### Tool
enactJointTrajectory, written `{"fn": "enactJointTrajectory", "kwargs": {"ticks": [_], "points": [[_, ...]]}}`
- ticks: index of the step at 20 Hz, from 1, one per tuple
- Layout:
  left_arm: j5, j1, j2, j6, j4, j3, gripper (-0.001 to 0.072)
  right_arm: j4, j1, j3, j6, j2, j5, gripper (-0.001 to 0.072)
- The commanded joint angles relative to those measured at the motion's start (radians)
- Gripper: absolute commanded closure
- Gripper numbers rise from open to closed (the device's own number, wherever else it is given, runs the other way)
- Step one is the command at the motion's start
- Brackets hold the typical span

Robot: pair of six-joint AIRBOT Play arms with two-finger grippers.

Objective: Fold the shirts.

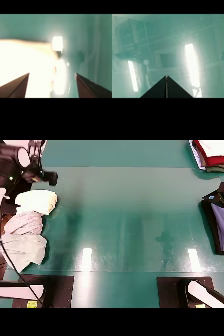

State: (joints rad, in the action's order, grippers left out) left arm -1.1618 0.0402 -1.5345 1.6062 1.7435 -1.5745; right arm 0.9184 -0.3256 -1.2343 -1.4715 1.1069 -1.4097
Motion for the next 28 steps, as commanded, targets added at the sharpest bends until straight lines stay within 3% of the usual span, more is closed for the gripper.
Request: {"fn": "enactJointTrajectory", "kwargs": {"ticks": [1, 4, 5, 6, 7, 10, 12, 16, 18, 20, 22, 25, 28], "points": [[0.045, -0.1, -0.092, 0.02, -0.01, 0.1, 0.0037, 0.0, 0.0, 0.0, -0.001, 0.0, 0.003, 0.0694], [0.092, -0.113, -0.134, 0.019, -0.013, 0.148, 0.0043, 0.0, 0.0, 0.0, -0.001, 0.0, 0.003, 0.0694], [0.105, -0.113, -0.133, 0.019, -0.016, 0.148, 0.0262, 0.0, 0.0, 0.0, -0.001, 0.0, 0.002, 0.0694], [0.115, -0.113, -0.127, 0.018, -0.023, 0.141, 0.0545, 0.0, 0.0, 0.0, -0.001, 0.0, 0.002, 0.0694], [0.113, -0.113, -0.125, 0.018, -0.027, 0.124, 0.068, 0.0, 0.0, 0.0, -0.001, 0.0, 0.003, 0.0694], [-0.002, -0.091, -0.119, -0.02, -0.068, -0.041, 0.0682, -0.002, 0.0, -0.001, -0.001, -0.001, 0.01, 0.0694], [-0.012, -0.031, -0.069, -0.127, -0.157, -0.188, 0.0682, -0.002, 0.0, -0.029, -0.001, 0.0, 0.024, 0.0693], [-0.019, 0.141, 0.08, -0.491, -0.599, -0.467, 0.0681, -0.002, 0.0, -0.179, 0.0, 0.0, 0.042, 0.0694], [-0.034, 0.227, 0.155, -0.61, -0.858, -0.496, 0.068, -0.002, 0.0, -0.252, 0.0, 0.0, 0.049, 0.0693], [-0.108, 0.31, 0.198, -0.703, -0.988, -0.492, 0.068, -0.002, 0.0, -0.305, 0.0, 0.0, 0.046, 0.0694], [-0.173, 0.375, 0.208, -0.752, -0.972, -0.467, 0.068, -0.002, 0.001, -0.339, 0.0, 0.0, 0.034, 0.0694], [-0.135, 0.387, 0.193, -0.741, -0.842, -0.334, 0.068, -0.003, 0.008, -0.353, 0.0, 0.0, 0.004, 0.0694], [-0.078, 0.373, 0.132, -0.627, -0.665, -0.19, 0.068, 0.0, 0.022, -0.353, 0.0, 0.0, -0.024, 0.0694]]}}
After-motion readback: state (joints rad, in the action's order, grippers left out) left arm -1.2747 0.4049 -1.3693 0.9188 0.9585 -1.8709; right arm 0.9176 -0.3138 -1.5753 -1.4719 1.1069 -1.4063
